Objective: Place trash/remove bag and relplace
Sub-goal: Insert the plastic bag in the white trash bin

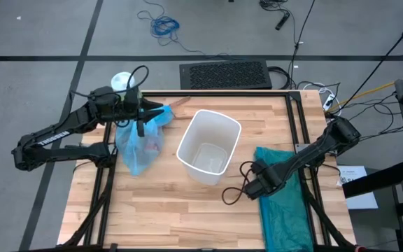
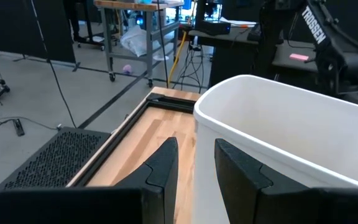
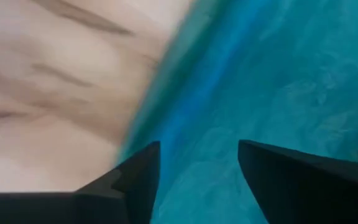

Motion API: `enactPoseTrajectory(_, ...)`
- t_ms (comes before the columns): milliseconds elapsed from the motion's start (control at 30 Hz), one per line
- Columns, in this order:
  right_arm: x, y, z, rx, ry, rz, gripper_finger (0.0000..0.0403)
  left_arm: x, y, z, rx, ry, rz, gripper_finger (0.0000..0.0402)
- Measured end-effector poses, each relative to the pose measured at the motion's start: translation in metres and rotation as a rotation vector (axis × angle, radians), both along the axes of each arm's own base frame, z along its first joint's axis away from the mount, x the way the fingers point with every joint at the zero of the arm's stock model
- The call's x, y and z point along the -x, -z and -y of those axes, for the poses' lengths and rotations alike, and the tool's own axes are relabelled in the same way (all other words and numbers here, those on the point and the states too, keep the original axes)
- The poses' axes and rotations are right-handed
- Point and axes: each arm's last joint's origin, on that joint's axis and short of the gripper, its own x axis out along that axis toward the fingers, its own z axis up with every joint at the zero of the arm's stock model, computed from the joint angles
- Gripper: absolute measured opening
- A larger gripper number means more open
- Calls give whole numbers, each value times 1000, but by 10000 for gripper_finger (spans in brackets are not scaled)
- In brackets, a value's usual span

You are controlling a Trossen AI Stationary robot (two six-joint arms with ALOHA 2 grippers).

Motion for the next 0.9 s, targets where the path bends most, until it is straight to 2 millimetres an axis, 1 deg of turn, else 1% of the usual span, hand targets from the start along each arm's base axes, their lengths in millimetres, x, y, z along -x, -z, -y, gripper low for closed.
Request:
enactPoseTrajectory(67,4,9,2,9,22,-10,220,0,0,0,-1,1,0,102)
enactPoseTrajectory(167,4,21,2,-18,25,39,229,0,0,0,-1,0,0,102)
enactPoseTrajectory(300,1,31,1,-57,23,109,230,0,0,0,0,0,0,102)
enactPoseTrajectory(400,6,37,3,-40,52,93,229,0,0,0,0,0,0,102)
enactPoseTrajectory(467,10,42,6,-27,71,73,219,0,0,0,0,0,0,102)
enactPoseTrajectory(533,14,46,8,-22,75,56,198,0,0,0,0,0,0,102)
enactPoseTrajectory(600,15,47,8,-18,76,51,167,0,0,0,0,0,0,102)
enactPoseTrajectory(700,15,48,8,-21,72,53,103,0,0,0,0,0,0,102)
enactPoseTrajectory(800,13,45,7,-28,49,56,30,0,0,0,1,0,0,102)
enactPoseTrajectory(833,11,43,6,-32,38,63,16,0,0,0,1,0,0,102)
enactPoseTrajectory(900,8,39,4,-41,23,77,11,0,0,0,1,0,0,102)
